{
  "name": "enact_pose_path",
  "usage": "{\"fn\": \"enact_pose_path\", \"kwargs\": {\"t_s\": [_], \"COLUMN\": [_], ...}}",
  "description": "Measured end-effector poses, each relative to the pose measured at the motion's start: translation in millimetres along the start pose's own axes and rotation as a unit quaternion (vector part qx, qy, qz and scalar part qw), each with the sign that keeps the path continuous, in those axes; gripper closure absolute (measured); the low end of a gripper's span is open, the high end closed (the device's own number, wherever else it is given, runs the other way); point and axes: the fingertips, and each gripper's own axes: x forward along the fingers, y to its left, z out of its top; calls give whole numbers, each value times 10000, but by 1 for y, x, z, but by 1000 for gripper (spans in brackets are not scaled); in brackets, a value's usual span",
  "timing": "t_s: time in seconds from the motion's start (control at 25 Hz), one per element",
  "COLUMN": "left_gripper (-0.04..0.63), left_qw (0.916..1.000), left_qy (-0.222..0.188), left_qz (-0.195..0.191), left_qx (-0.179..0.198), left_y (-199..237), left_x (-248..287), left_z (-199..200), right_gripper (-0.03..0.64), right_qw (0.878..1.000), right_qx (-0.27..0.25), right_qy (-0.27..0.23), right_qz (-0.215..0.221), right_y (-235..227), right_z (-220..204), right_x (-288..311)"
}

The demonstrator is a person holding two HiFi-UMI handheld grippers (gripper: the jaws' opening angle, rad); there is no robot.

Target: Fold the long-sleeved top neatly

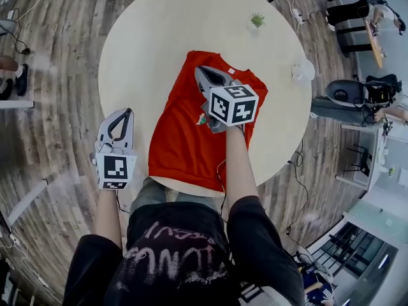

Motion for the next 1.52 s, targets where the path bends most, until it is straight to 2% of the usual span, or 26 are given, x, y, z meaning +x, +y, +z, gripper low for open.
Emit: {"fn": "enact_pose_path", "kwargs": {"t_s": [0.2, 0.32, 0.4, 0.64, 0.84, 1.2, 1.52], "left_gripper": [583, 583, 583, 583, 583, 583, 583], "left_qw": [10000, 9999, 9999, 9999, 9997, 9975, 9963], "left_qy": [55, 75, 78, 45, -7, -329, -414], "left_qz": [-52, -42, -60, -130, -235, -359, -660], "left_qx": [9, -52, -77, -80, -104, -515, -355], "left_y": [-2, 0, 1, -4, -8, -22, -63], "left_x": [-1, 0, 2, 3, 3, 12, 27], "left_z": [-6, -9, -9, -9, -10, 14, 39], "right_gripper": [579, 490, 463, 454, 476, 564, 612], "right_qw": [9999, 9998, 9998, 9995, 9980, 9867, 9704], "right_qx": [66, 178, 170, 255, 343, 621, 896], "right_qy": [86, 20, 9, -146, -446, -1220, -1706], "right_qz": [28, 89, 127, 82, -277, -878, -1454], "right_y": [5, 7, 7, 8, -5, -26, -47], "right_z": [-18, -19, -18, -18, -21, -27, -49], "right_x": [11, 13, 14, 3, -27, -118, -192]}}
